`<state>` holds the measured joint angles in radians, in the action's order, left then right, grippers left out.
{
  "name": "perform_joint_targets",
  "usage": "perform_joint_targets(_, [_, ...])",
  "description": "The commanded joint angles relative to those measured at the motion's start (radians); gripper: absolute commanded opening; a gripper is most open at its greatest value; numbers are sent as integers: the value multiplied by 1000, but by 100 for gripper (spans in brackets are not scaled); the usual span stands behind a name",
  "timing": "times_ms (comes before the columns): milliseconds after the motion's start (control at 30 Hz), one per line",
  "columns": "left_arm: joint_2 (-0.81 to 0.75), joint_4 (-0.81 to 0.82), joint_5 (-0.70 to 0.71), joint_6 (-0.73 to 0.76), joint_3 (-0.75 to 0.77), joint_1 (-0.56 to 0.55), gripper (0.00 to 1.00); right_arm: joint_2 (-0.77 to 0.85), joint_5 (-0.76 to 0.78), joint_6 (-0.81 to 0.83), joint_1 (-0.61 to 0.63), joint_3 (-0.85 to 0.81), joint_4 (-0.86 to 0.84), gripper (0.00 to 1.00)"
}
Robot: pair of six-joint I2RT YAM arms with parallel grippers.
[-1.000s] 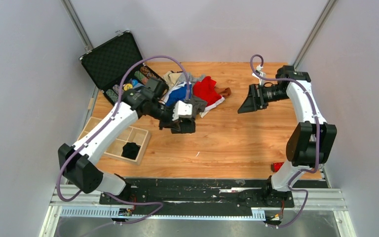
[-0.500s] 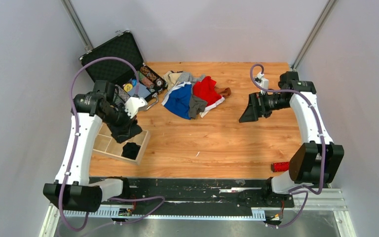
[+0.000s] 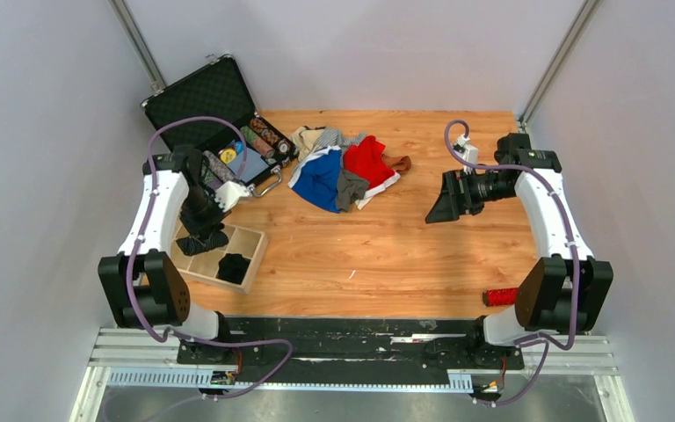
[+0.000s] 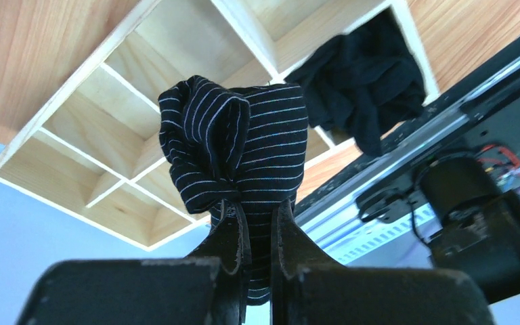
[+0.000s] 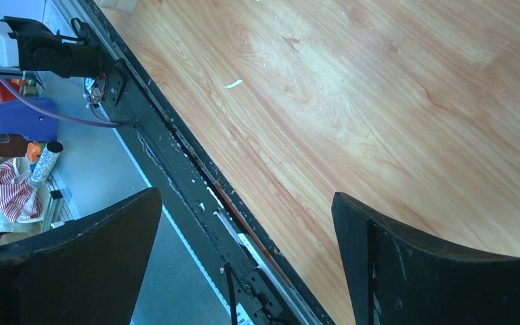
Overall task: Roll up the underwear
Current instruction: Place the underwear in the storage box.
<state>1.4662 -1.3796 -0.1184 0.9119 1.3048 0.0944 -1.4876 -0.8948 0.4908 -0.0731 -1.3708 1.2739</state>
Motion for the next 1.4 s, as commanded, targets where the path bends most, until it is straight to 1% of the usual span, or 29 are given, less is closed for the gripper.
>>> perform_joint_targets(0, [-23, 5, 51, 224, -31, 36, 0, 52, 6, -10, 4, 29, -16, 100])
perform_joint_targets(67, [-10, 16, 68, 254, -49, 52, 0, 54, 12, -8, 4, 34, -14, 100])
perform_joint_targets(133, [21, 17, 71, 253, -45, 55, 0, 55, 20, -3, 4, 27, -6, 100])
perform_joint_targets(267, [67, 45, 41, 227, -31, 59, 0, 45, 36, 6, 4, 8, 9, 100])
perform_joint_targets(400, [85, 25, 25, 238, -50, 58, 0, 35, 45, 10, 4, -9, 19, 100])
perform_joint_targets(600, [37, 17, 50, 274, -130, 64, 0, 33, 50, 12, 3, 2, 19, 100])
perform_joint_targets(767, [6, 33, 33, 278, -187, 66, 0, 26, 64, 19, 4, 13, 22, 100])
perform_joint_targets(1033, [35, 148, 23, 286, -247, 66, 0, -1, 108, 48, 4, -36, 70, 100])
perform_joint_targets(1233, [50, 166, -17, 281, -279, 67, 0, -33, 132, 45, 4, -65, 116, 100])
perform_joint_targets(1367, [-16, 157, -15, 300, -314, 70, 0, -61, 165, 42, 6, -52, 121, 100])
